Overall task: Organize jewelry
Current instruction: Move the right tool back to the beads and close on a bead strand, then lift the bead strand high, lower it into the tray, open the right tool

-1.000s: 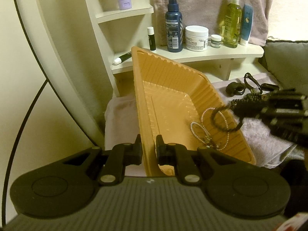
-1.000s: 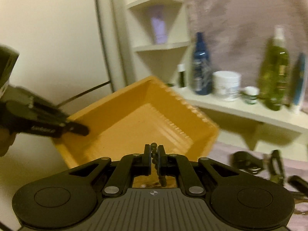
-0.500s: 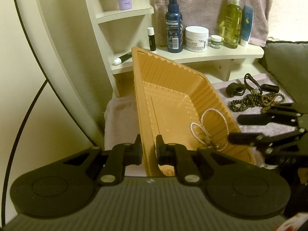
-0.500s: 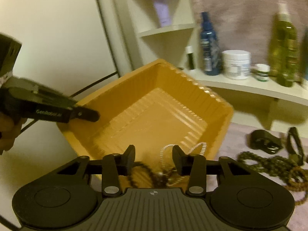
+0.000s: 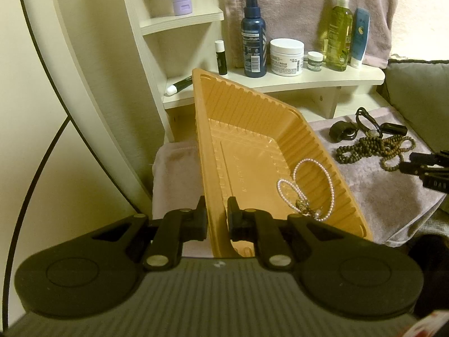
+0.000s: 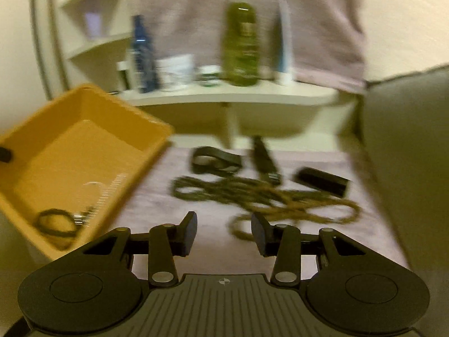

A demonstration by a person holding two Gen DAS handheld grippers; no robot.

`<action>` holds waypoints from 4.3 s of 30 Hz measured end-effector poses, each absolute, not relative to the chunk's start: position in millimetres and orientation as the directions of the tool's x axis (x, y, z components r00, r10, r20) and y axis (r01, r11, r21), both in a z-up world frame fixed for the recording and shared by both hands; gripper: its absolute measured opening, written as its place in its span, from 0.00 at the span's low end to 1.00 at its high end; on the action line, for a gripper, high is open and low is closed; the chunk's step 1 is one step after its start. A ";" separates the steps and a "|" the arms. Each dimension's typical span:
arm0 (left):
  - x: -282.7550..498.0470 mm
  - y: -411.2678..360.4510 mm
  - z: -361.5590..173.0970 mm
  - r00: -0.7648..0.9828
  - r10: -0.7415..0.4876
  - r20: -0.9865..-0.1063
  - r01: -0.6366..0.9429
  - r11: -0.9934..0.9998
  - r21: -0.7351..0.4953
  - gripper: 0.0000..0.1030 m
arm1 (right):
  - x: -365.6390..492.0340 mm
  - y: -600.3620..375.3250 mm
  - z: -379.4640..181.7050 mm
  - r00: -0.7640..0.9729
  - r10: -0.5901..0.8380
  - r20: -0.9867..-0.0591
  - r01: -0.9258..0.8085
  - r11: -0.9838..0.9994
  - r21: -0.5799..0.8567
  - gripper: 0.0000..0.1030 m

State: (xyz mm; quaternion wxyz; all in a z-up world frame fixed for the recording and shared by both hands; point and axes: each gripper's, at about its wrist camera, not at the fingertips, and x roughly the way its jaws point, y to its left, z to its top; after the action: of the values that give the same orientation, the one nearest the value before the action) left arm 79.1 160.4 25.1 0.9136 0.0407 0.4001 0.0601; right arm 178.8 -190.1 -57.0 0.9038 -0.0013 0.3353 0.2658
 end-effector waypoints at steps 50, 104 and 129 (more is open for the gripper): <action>78.9 160.0 25.5 0.669 0.150 -0.728 -0.085 0.988 0.125 0.11 | 213.9 -200.8 -74.7 0.641 0.369 -0.673 -0.594 0.794 -0.130 0.01; 80.4 156.2 29.2 0.681 0.133 -0.720 -0.075 0.991 0.112 0.11 | 166.5 -187.1 74.4 0.715 0.613 -0.337 -0.670 0.739 -0.076 0.06; 79.1 156.0 31.8 0.693 0.115 -0.712 -0.066 0.993 0.096 0.11 | 166.7 -59.7 93.4 0.477 0.836 -0.273 -0.840 0.525 0.141 0.06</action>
State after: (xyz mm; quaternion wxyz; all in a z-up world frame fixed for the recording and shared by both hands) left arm 79.1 156.0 31.8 0.9195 0.0314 0.3886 0.0493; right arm 166.7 -59.7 93.4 0.8593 -0.0062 0.1551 0.4874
